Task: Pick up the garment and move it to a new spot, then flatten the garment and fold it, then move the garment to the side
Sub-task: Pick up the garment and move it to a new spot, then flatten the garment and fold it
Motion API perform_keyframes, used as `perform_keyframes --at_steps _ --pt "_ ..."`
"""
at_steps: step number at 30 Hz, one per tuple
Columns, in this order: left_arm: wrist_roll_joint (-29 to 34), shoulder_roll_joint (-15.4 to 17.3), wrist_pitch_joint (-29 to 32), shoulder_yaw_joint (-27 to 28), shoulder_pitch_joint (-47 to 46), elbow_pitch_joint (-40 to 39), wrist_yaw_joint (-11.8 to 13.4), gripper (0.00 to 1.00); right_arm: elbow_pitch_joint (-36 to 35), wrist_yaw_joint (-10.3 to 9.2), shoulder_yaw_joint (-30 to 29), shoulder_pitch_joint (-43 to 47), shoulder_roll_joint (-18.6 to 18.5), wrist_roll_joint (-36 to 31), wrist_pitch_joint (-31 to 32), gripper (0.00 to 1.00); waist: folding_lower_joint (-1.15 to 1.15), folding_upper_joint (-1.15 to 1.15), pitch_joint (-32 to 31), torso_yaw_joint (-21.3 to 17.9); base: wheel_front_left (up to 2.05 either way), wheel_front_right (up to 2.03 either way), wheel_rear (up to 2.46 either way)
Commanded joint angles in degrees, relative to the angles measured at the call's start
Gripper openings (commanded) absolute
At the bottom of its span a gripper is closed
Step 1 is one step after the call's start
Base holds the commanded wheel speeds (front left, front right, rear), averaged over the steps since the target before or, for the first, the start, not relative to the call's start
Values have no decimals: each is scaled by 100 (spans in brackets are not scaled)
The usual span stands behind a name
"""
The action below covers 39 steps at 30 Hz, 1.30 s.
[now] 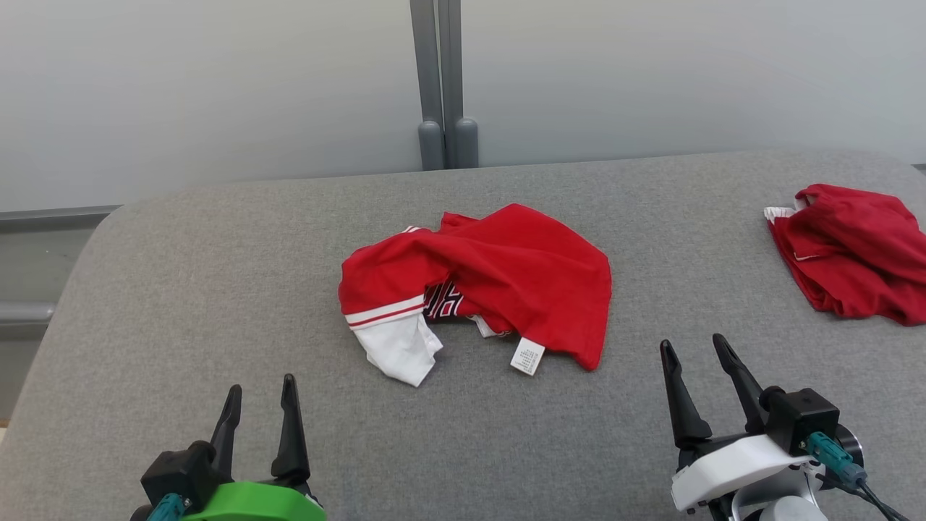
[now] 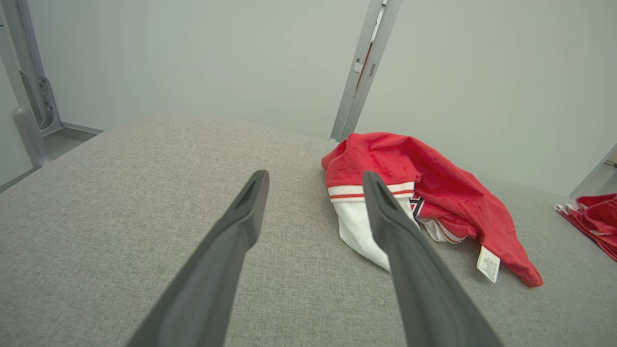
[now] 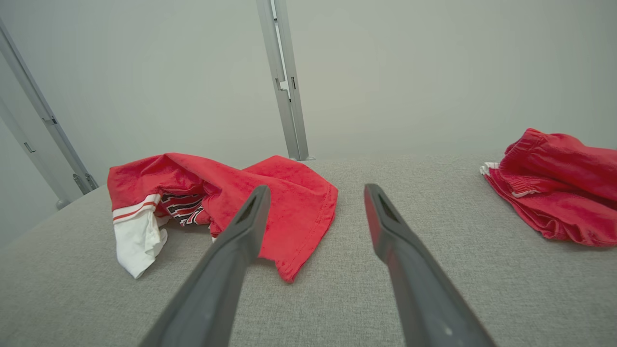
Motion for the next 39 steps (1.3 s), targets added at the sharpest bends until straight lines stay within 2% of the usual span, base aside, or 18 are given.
perform_keyframes --at_steps 1,9,18,28,34,39 --pt "88 -2 -2 37 92 0 -15 100 15 -4 7 -8 -13 34 -18 100 0 0 4 4 0 0 0" --pt "87 -43 -1 64 96 66 -67 100 22 -4 -7 -59 -13 51 -18 100 0 0 41 -3 0 0 0" --pt "146 -113 121 -256 -392 508 -271 100 -21 -4 14 -194 -13 -22 -18 100 0 0 262 -204 0 0 0" --pt "-65 -302 227 -463 -1370 1680 -453 100 -72 -4 36 -469 -13 -122 -18 100 0 0 805 -731 0 0 0" --pt "-253 -331 143 -317 -1935 2508 -429 100 -141 -4 1 -621 -11 -144 -18 100 0 0 1136 -988 0 0 0" --pt "-369 -312 92 -122 -2303 3157 -292 100 -174 -4 -7 -701 -11 -107 -18 100 0 0 1311 -1096 0 0 0"
